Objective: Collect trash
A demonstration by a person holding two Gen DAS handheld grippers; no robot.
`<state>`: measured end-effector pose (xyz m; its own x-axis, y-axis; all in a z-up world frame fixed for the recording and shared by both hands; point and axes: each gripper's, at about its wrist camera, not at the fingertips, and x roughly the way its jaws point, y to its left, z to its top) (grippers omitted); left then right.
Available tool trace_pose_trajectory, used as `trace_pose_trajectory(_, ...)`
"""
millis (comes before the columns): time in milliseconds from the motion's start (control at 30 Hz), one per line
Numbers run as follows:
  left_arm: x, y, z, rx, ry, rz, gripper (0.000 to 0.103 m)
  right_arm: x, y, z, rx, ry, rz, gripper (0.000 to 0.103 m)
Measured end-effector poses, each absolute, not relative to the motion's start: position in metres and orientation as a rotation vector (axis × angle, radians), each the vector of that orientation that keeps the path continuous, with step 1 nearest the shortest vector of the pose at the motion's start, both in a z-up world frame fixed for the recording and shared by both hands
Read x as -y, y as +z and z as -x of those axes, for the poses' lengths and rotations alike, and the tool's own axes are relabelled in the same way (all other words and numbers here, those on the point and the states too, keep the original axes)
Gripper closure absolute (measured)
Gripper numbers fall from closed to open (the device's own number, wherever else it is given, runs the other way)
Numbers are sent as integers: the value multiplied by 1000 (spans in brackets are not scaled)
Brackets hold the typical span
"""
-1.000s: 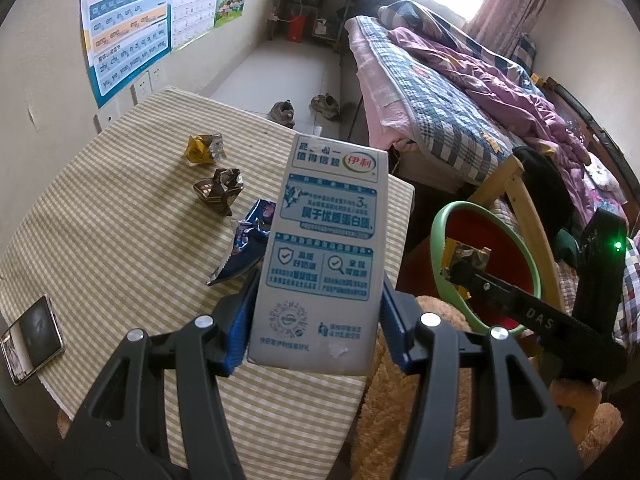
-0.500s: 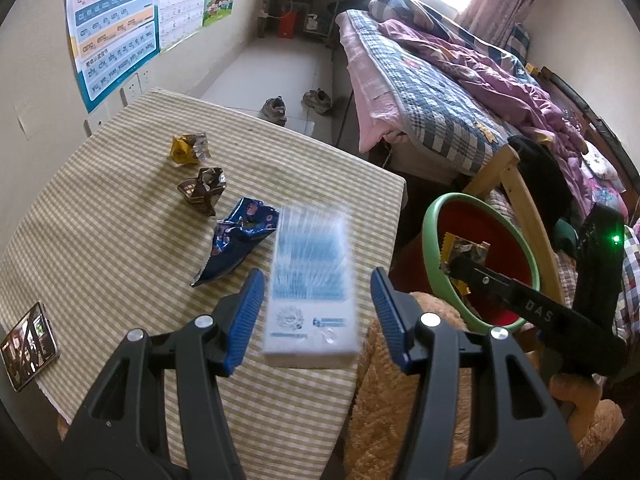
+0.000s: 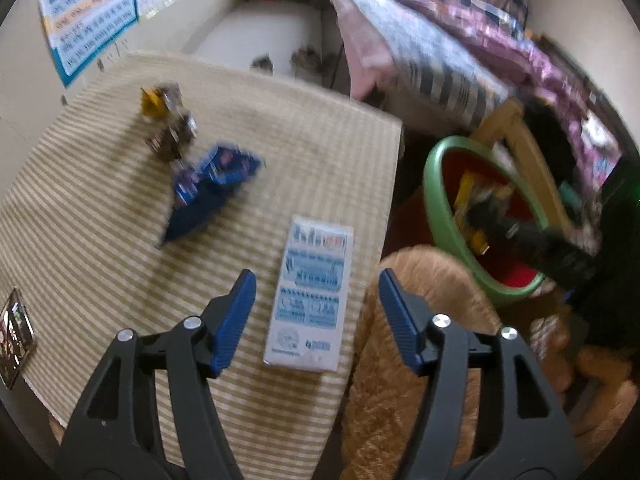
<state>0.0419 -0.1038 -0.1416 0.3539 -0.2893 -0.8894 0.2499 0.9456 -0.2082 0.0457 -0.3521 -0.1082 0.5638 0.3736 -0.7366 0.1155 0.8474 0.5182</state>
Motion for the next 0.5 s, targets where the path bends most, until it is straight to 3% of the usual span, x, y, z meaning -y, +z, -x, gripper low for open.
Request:
trace_pose_trajectory(233, 121, -198, -47, -1302, -344, -49, 43, 353, -110, -45, -975, 159, -565, 65)
trace_pose_trajectory(267, 120, -200, -47, -1305, -336, -51, 50, 354, -110, -44, -975, 159, -566, 65)
trace_pose_trajectory(500, 110, -171, -46, -1213, -342, 18, 52, 356, -109, -43, -971, 157, -561, 65)
